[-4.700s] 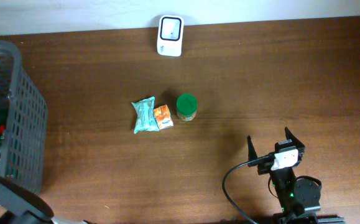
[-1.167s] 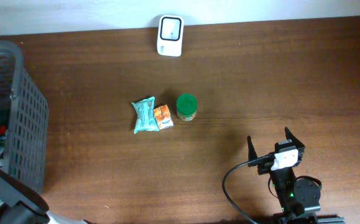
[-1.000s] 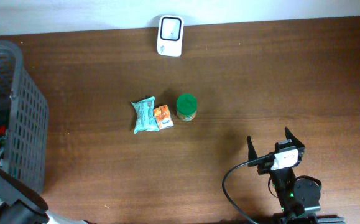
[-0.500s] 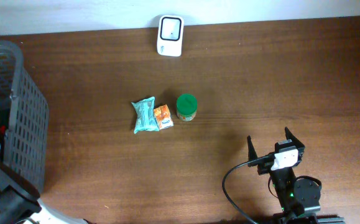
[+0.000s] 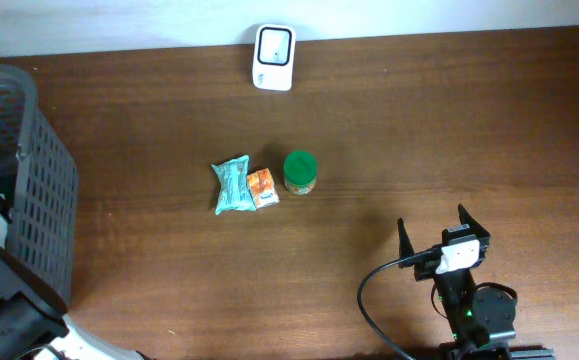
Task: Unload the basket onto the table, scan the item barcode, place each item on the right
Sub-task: 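Grasp the white Pantene tube with the left gripper inside the basket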
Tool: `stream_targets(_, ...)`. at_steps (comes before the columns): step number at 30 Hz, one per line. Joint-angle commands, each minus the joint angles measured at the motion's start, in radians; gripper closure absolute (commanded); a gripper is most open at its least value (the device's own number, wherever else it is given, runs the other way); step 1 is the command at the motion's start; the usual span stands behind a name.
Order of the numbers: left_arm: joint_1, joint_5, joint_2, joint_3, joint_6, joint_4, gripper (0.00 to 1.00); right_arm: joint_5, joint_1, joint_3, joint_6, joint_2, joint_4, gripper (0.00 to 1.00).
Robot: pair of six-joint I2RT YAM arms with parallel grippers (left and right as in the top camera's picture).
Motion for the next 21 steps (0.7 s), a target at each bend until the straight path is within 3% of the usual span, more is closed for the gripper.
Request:
stream_targets(1, -0.003, 0.024, -0.010, -0.021, -0.031, 0.009, 1.00, -0.005, -0.006, -0.008, 0.015, -0.008, 0.000, 0.02)
stream_targets(3, -0.003, -0.061, -0.027, -0.021, -0.029, 0.049, 1.00, -0.005, -0.006, -0.008, 0.015, -0.008, -0.001, 0.02)
stream_targets(5, -0.002, -0.054, -0.014, -0.024, -0.030, 0.044, 0.99, -0.005, -0.006, -0.008, 0.015, -0.008, 0.000, 0.01)
stream_targets(6, -0.002, -0.055, -0.004, -0.024, -0.030, 0.045, 0.84, -0.005, -0.006, -0.008, 0.014, -0.008, 0.000, 0.02)
stream_targets(10, -0.001, -0.071, 0.021, -0.024, -0.030, 0.090, 0.70, -0.005, -0.006, -0.008, 0.014, -0.008, 0.000, 0.02)
stream_targets(19, 0.002, -0.197, 0.021, -0.023, 0.042, 0.203, 0.50, -0.005, -0.006, -0.008, 0.015, -0.008, 0.000, 0.02)
stream_targets(21, 0.012, -0.174, 0.026, -0.023, 0.042, 0.205, 0.50, -0.005, -0.006, -0.008, 0.015, -0.008, 0.000, 0.02)
